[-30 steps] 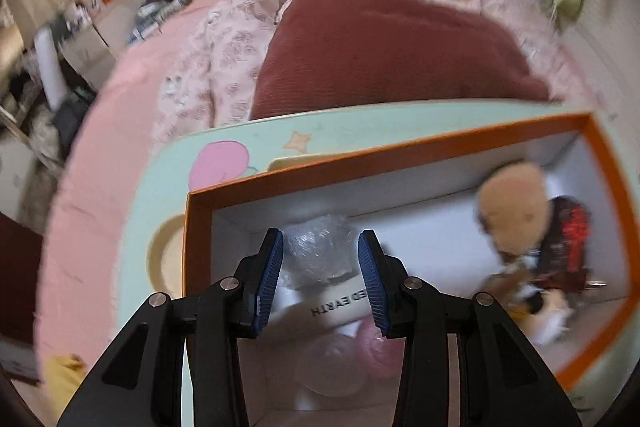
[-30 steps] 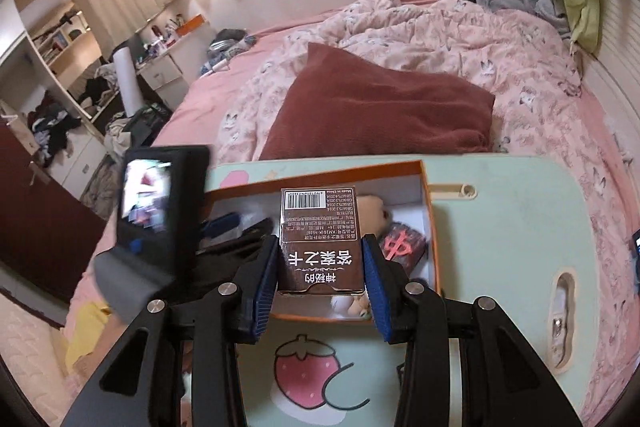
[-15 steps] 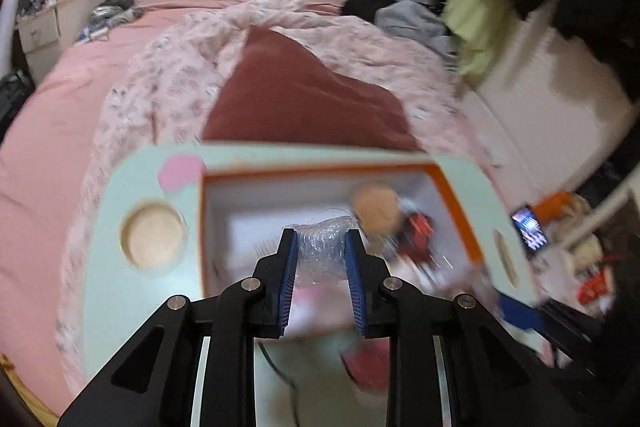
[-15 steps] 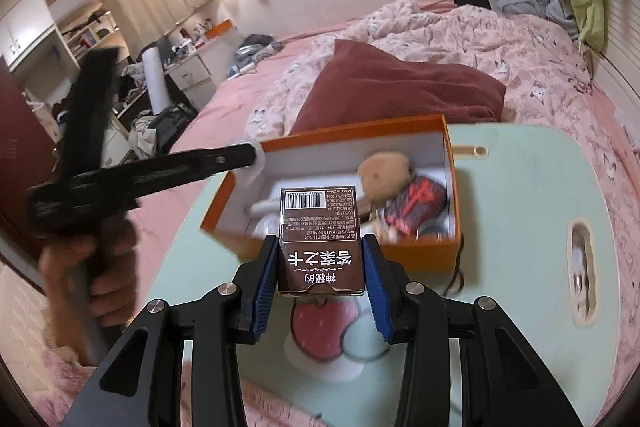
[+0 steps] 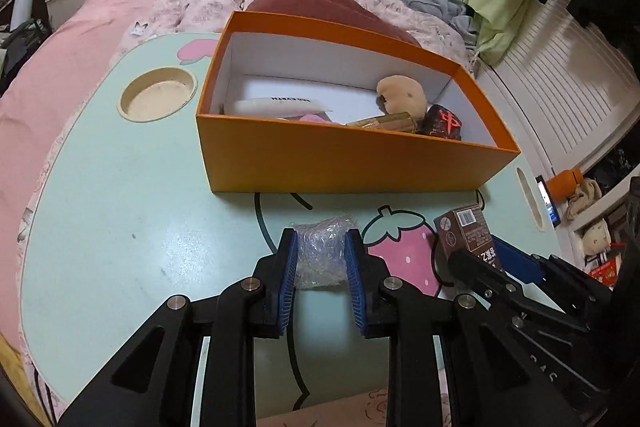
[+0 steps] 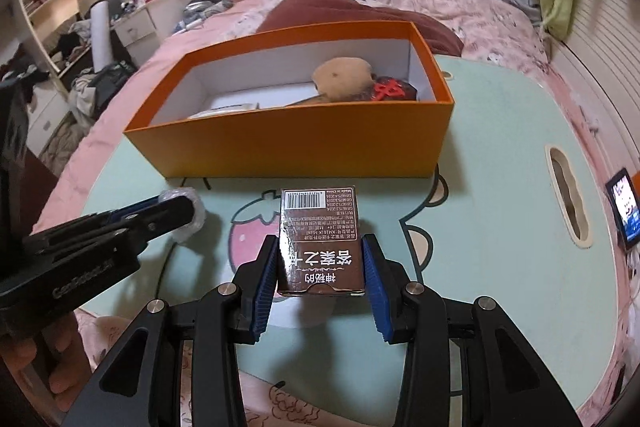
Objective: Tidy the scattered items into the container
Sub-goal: 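Lower both items onto the table beside the box and open both tools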
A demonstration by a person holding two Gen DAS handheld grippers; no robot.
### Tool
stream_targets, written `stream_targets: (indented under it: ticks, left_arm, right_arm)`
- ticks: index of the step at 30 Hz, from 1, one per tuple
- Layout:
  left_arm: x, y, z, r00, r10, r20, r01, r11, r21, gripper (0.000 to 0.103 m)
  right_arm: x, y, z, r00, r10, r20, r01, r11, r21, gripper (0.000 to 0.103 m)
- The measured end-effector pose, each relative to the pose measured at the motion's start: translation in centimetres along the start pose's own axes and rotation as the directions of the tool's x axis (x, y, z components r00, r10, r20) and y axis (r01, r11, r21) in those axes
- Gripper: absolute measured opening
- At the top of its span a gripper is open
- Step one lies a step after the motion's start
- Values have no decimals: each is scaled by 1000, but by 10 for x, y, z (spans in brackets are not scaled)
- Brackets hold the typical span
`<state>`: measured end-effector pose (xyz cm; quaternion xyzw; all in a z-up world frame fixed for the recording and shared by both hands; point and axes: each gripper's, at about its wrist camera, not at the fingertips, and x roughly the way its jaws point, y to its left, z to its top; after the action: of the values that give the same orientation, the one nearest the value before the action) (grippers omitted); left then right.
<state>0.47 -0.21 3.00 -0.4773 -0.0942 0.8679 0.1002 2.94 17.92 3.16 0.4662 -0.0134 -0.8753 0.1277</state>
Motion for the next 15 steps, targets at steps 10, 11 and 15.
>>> stream_targets:
  ticks: [10, 11, 15]
  left_arm:
    - [0, 2, -11, 1000, 6, -19, -7, 1000, -9, 37]
    - [1, 3, -11, 1000, 8, -26, -8, 1000, -14, 44]
    - [0, 8, -12, 1000, 13, -19, -13, 999, -37, 58]
  right_arm:
    - [-1, 2, -6, 1000, -3, -7, 3, 1000, 11, 40]
    - [-2, 1, -6, 1000, -3, -2, 3, 1000, 13, 40]
    - [-7, -1, -6, 1000, -5, 15, 5, 1000, 26, 49]
